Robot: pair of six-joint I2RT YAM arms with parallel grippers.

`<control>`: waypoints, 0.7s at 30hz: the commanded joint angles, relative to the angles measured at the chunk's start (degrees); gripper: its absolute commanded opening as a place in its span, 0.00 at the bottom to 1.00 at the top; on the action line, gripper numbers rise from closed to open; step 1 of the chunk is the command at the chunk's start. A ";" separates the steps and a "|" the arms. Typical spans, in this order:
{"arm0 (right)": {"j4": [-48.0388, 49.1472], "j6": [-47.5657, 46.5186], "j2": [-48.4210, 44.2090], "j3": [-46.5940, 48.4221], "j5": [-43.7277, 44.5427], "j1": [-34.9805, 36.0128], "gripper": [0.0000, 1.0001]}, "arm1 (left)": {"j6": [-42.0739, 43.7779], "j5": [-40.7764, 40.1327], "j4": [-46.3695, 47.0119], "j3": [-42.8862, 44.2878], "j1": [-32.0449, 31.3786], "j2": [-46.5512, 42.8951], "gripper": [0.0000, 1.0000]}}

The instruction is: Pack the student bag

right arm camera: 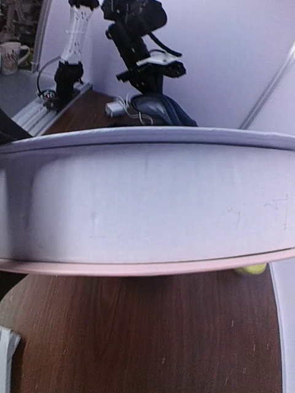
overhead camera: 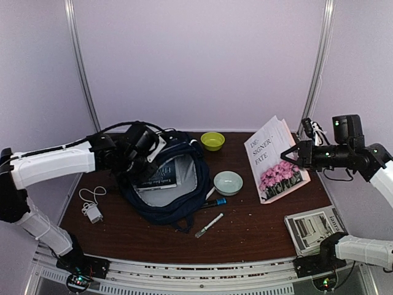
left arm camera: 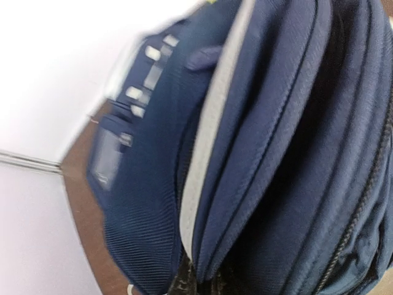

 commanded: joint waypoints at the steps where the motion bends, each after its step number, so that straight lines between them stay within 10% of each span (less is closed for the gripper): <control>1: 26.78 14.64 4.20 -5.04 -9.76 10.53 0.30 | 2.08 -6.53 10.01 1.36 1.10 -6.90 0.00; 15: 75.11 50.16 44.33 -0.26 -15.76 29.89 0.25 | 9.11 -12.83 10.11 13.91 1.46 -5.26 0.00; 21: 72.01 51.14 61.41 17.49 -9.68 31.18 0.25 | 8.46 -6.06 13.33 11.96 1.48 -9.14 0.00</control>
